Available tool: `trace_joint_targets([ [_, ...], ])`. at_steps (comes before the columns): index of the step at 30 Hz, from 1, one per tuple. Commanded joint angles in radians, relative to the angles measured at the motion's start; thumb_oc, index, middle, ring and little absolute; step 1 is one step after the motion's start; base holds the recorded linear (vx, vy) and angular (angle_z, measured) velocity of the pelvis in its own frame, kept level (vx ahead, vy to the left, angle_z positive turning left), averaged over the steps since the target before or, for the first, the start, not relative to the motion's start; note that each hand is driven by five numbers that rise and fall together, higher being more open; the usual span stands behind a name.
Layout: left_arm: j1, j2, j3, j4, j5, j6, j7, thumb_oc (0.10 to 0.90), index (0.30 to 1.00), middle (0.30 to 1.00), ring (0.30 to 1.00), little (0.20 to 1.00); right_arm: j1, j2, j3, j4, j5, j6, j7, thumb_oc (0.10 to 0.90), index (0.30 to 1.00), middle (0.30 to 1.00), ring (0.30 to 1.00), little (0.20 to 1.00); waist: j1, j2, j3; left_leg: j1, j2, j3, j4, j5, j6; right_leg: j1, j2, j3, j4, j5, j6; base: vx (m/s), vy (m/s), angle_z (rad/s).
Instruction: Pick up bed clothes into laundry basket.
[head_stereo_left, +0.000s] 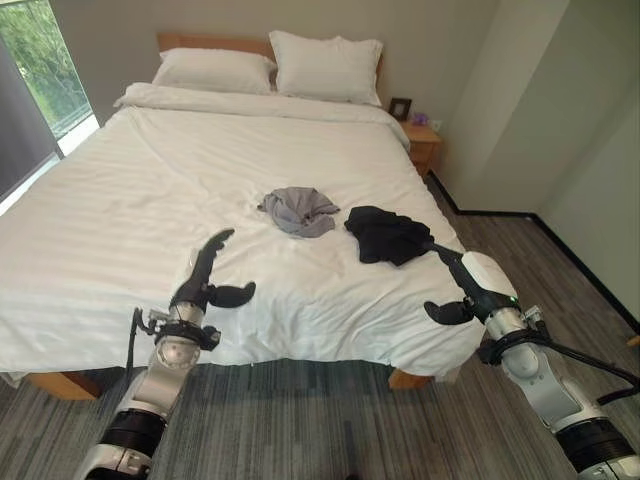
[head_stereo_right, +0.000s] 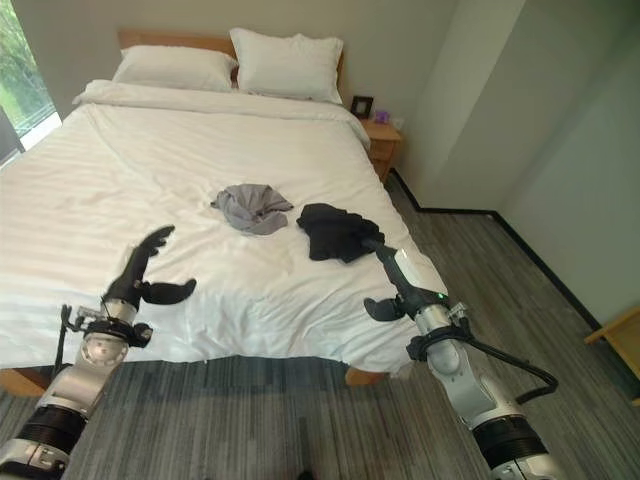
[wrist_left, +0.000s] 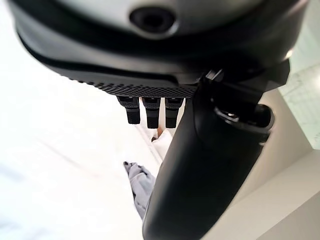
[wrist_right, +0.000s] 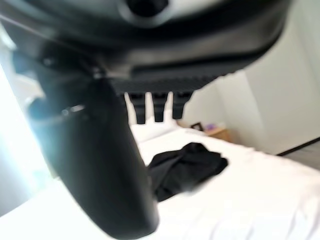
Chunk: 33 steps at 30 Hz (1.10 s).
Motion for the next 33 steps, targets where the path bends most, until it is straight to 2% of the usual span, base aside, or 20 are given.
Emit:
trace_joint_targets([
  [1,-0.13,-0.008,0.026,-0.064,0.031,-0.094,0.045,0.8,0.9,0.9,0.9,0.9,-0.085,-0.013,-0.049,-0.096,-0.021,-0.035,-0.043,0.8,0.9,0.9,0.9,0.9,-0.01,0.023,0.04,0.141,-0.058,0.033,0.014,-0.218,0.003,-0.033,0.001,-0.034,0.162,-0.089,-0.033,0.22,-0.042,0.18],
  [3,-0.129,-0.014,0.021,-0.072,0.022,-0.1,0.043,0.8,0.9,0.9,0.9,0.9,-0.072,-0.016,-0.063,-0.129,-0.025,-0.04,-0.047,0.8,0.9,0.9,0.9,0.9,-0.023,0.025,0.039,0.162,-0.061,0.041,0.014,-0.233,-0.006,-0.045,-0.009,-0.098,0.059,-0.136,-0.061,0.28,-0.111,0.16],
  [6,-0.136,-0.019,0.019,-0.081,0.008,-0.111,0.042,0.8,0.9,0.9,0.9,0.9,-0.074,-0.024,-0.086,-0.19,-0.029,-0.037,-0.066,0.8,0.9,0.9,0.9,0.9,-0.06,0.016,0.046,0.227,-0.068,0.046,0.014,-0.276,-0.036,-0.08,0.016,-0.178,-0.211,-0.09,-0.068,0.44,-0.224,0.23],
  [10,-0.118,-0.035,0.027,-0.105,-0.011,-0.135,0.054,0.8,0.9,0.9,0.9,0.9,-0.037,-0.062,-0.124,-0.298,-0.044,-0.052,-0.066,0.8,0.9,0.9,0.9,0.9,-0.093,0.036,0.043,0.31,-0.058,0.042,0.014,-0.335,-0.055,-0.062,0.03,-0.155,-0.272,-0.064,-0.069,0.45,-0.242,-0.09],
  [12,-0.107,-0.037,0.026,-0.115,-0.009,-0.135,0.055,0.8,0.9,0.9,0.9,0.9,-0.031,-0.082,-0.13,-0.316,-0.043,-0.059,-0.063,0.8,0.9,0.9,0.9,0.9,-0.098,0.043,0.039,0.316,-0.053,0.041,0.047,-0.313,-0.066,-0.049,0.034,-0.149,-0.262,-0.058,-0.089,0.34,-0.22,-0.03],
  [13,-0.087,-0.054,0.025,-0.123,-0.02,-0.144,0.06,0.8,0.9,0.9,0.9,0.9,-0.032,-0.114,-0.135,-0.339,-0.029,-0.074,-0.059,0.8,0.9,0.9,0.9,0.9,-0.096,0.064,0.049,0.281,-0.018,0.036,0.211,-0.233,-0.107,0.006,0.051,-0.151,-0.262,-0.074,-0.118,0.32,-0.29,-0.15],
  [14,-0.086,-0.06,0.022,-0.115,-0.034,-0.146,0.058,0.8,0.9,0.9,0.9,0.9,-0.032,-0.126,-0.135,-0.342,-0.016,-0.08,-0.057,0.8,0.9,0.9,0.9,0.9,-0.092,0.065,0.055,0.232,0.004,0.022,0.343,-0.158,-0.138,0.051,0.061,-0.144,-0.278,-0.084,-0.139,0.44,-0.417,-0.05],
  [16,-0.104,-0.063,0.011,-0.118,-0.059,-0.151,0.059,0.8,0.9,0.9,0.9,0.9,-0.053,-0.149,-0.13,-0.336,0.002,-0.078,-0.06,0.8,0.9,0.9,0.9,0.9,-0.078,0.038,0.079,0.105,0.02,-0.008,0.634,-0.034,-0.191,0.111,0.055,-0.139,-0.295,-0.109,-0.187,0.31,-0.363,0.03],
  [17,-0.107,-0.065,0.011,-0.118,-0.058,-0.154,0.064,0.8,0.9,0.9,0.9,0.9,-0.065,-0.154,-0.125,-0.335,0.011,-0.077,-0.059,0.8,0.9,0.9,0.9,0.9,-0.073,0.02,0.08,0.078,0.022,0.013,0.706,-0.014,-0.198,0.134,0.045,-0.127,-0.303,-0.124,-0.198,0.2,-0.218,-0.21],
  [18,-0.108,-0.064,0.011,-0.117,-0.058,-0.154,0.064,0.8,0.9,0.9,0.9,0.9,-0.068,-0.153,-0.124,-0.334,0.012,-0.076,-0.059,0.8,0.9,0.9,0.9,0.9,-0.073,0.019,0.083,0.072,0.025,0.013,0.718,-0.017,-0.199,0.131,0.047,-0.126,-0.301,-0.125,-0.2,0.37,-0.241,-0.28],
  [19,-0.111,-0.063,0.012,-0.119,-0.065,-0.155,0.07,0.8,0.9,0.9,0.9,0.9,-0.094,-0.166,-0.109,-0.331,0.017,-0.069,-0.053,0.8,0.9,0.9,0.9,0.9,-0.057,-0.005,0.091,0.022,0.056,0.088,0.772,-0.043,-0.181,0.17,0.034,-0.096,-0.308,-0.146,-0.209,0.37,-0.17,-0.2],
  [20,-0.101,-0.064,0.019,-0.131,-0.068,-0.155,0.07,0.8,0.9,0.9,0.9,0.9,-0.102,-0.172,-0.097,-0.327,0.016,-0.064,-0.051,0.8,0.9,0.9,0.9,0.9,-0.043,-0.005,0.094,-0.005,0.055,0.116,0.742,-0.079,-0.164,0.187,0.032,-0.076,-0.308,-0.159,-0.207,0.52,-0.172,-0.17],
  [22,-0.059,-0.065,0.035,-0.172,-0.068,-0.163,0.059,0.8,0.9,0.9,0.9,0.9,-0.093,-0.175,-0.094,-0.339,0.015,-0.062,-0.038,0.8,0.9,0.9,0.9,0.9,-0.02,0.002,0.09,-0.052,0.022,0.111,0.599,-0.125,-0.132,0.219,0.034,-0.038,-0.308,-0.181,-0.196,0.34,0.004,-0.17],
  [23,-0.056,-0.065,0.036,-0.174,-0.068,-0.162,0.058,0.8,0.9,0.9,0.9,0.9,-0.092,-0.176,-0.093,-0.34,0.015,-0.062,-0.038,0.8,0.9,0.9,0.9,0.9,-0.018,-0.002,0.087,-0.05,0.016,0.116,0.589,-0.118,-0.128,0.216,0.029,-0.035,-0.308,-0.178,-0.195,0.41,0.063,-0.16],
  [24,-0.022,-0.067,0.051,-0.198,-0.067,-0.175,0.055,0.8,0.9,0.9,0.9,0.9,-0.079,-0.183,-0.093,-0.344,0.012,-0.07,-0.028,0.8,0.9,0.9,0.9,0.9,0.0,0.004,0.079,-0.071,-0.009,0.101,0.407,-0.155,-0.104,0.252,0.02,-0.028,-0.308,-0.203,-0.178,0.42,0.063,-0.19],
  [25,-0.006,-0.069,0.058,-0.211,-0.069,-0.177,0.051,0.8,0.9,0.9,0.9,0.9,-0.07,-0.19,-0.095,-0.34,0.013,-0.071,-0.023,0.8,0.9,0.9,0.9,0.9,0.009,0.01,0.073,-0.085,-0.017,0.097,0.289,-0.137,-0.101,0.274,0.021,-0.03,-0.308,-0.22,-0.17,0.55,0.071,-0.29],
  [27,0.011,-0.077,0.062,-0.235,-0.072,-0.176,0.044,0.8,0.9,0.9,0.9,0.9,-0.072,-0.203,-0.094,-0.329,0.006,-0.068,-0.024,0.8,0.9,0.9,0.9,0.9,0.029,0.022,0.061,-0.109,-0.008,0.101,0.138,-0.052,-0.108,0.308,0.029,-0.036,-0.308,-0.238,-0.166,0.41,0.027,-0.22],
  [29,0.019,-0.08,0.066,-0.26,-0.071,-0.172,0.041,0.8,0.9,0.9,0.9,0.9,-0.081,-0.218,-0.098,-0.326,-0.005,-0.063,-0.026,0.8,0.9,0.9,0.9,0.9,0.033,0.027,0.055,-0.102,-0.002,0.127,0.082,-0.009,-0.112,0.339,0.034,-0.043,-0.308,-0.252,-0.167,0.37,0.017,-0.21],
  [31,0.049,-0.076,0.084,-0.295,-0.063,-0.174,0.041,0.8,0.9,0.9,0.9,0.9,-0.086,-0.226,-0.1,-0.337,-0.004,-0.066,-0.019,0.8,0.9,0.9,0.9,0.9,0.036,0.038,0.037,-0.066,-0.008,0.151,0.041,-0.018,-0.099,0.367,0.04,-0.041,-0.308,-0.256,-0.165,0.39,0.055,-0.13],
  [33,0.092,-0.075,0.092,-0.308,-0.043,-0.171,0.038,0.8,0.9,0.9,0.9,0.9,-0.087,-0.222,-0.088,-0.335,-0.008,-0.064,-0.005,0.8,0.9,0.9,0.9,0.9,0.041,0.028,0.018,-0.02,-0.03,0.146,0.023,-0.03,-0.084,0.4,0.023,-0.05,-0.283,-0.265,-0.156,0.37,0.027,-0.07],
])
